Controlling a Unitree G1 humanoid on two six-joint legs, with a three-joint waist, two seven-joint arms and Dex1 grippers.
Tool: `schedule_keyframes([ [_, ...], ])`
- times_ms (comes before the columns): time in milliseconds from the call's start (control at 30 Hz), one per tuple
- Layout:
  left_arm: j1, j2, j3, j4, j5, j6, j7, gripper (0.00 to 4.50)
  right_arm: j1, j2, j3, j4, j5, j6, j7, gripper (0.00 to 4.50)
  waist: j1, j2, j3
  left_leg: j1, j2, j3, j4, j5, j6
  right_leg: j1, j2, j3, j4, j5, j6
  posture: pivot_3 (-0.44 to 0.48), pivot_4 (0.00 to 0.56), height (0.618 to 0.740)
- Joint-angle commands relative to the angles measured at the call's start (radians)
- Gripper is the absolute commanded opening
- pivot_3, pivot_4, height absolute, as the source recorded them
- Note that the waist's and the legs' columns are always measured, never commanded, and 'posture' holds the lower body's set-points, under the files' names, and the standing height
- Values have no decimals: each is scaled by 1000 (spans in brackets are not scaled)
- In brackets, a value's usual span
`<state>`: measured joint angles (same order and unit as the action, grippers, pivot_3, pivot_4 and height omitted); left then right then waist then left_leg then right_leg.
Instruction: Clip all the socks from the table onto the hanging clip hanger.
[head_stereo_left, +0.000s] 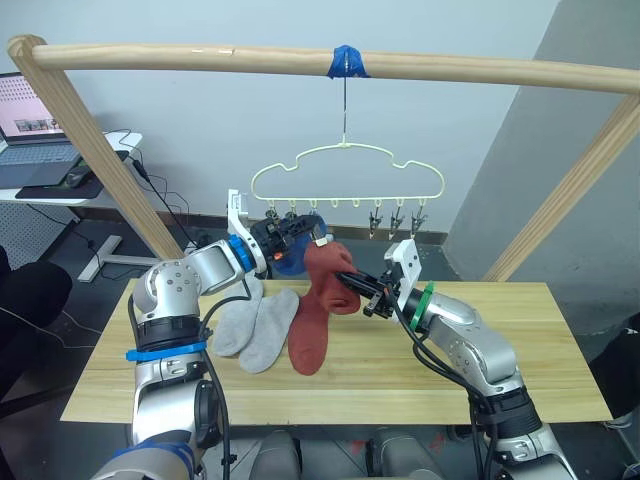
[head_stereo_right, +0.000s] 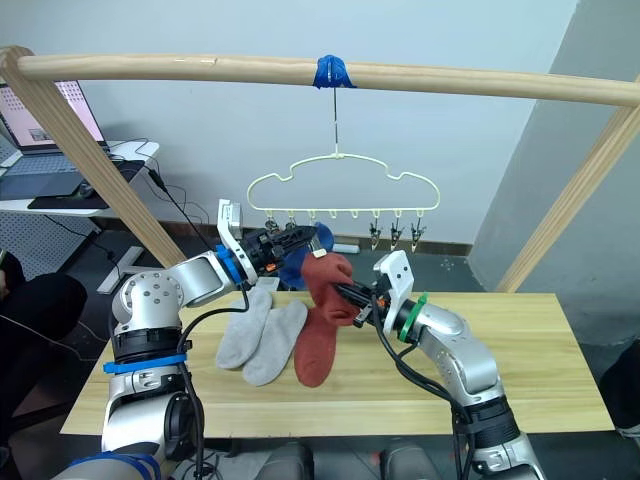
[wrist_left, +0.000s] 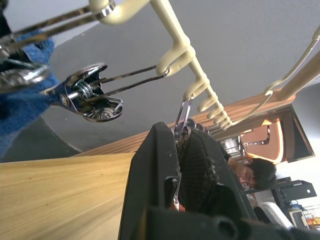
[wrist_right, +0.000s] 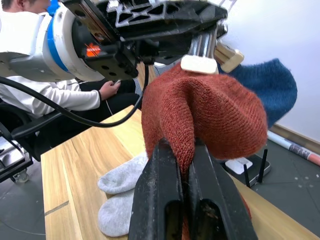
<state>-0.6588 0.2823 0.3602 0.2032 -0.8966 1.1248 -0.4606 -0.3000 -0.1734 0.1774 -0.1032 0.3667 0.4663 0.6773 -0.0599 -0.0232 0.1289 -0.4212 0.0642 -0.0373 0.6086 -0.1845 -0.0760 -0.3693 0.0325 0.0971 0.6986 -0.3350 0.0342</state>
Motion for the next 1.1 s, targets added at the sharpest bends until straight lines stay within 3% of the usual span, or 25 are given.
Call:
schedule_keyframes([
  [33,-3,4,0,-32,-19,-3,-14,180,-25,8,-14,-6,14,-17,3,46,0,0,0,0,0,0,0,0,0,0,0,0,0,0,0,0,96,740],
  [467,13,22,-37,-61,-5,-19,-62,180,-59,84,-93,-13,124,50,-46,46,1,0,0,-1,0,0,0,0,0,0,0,0,0,0,0,-4,95,740],
  [700,18,33,-65,-78,6,-59,-104,180,-49,71,-59,-30,111,59,-39,46,1,0,0,-1,0,0,0,0,0,-1,0,0,0,0,0,-5,95,740],
  [1100,77,99,-77,-177,-1,-41,-121,3726,-49,77,7,22,21,20,-83,0,-1,0,0,-1,0,0,0,0,0,-1,0,0,0,0,0,5,93,740],
])
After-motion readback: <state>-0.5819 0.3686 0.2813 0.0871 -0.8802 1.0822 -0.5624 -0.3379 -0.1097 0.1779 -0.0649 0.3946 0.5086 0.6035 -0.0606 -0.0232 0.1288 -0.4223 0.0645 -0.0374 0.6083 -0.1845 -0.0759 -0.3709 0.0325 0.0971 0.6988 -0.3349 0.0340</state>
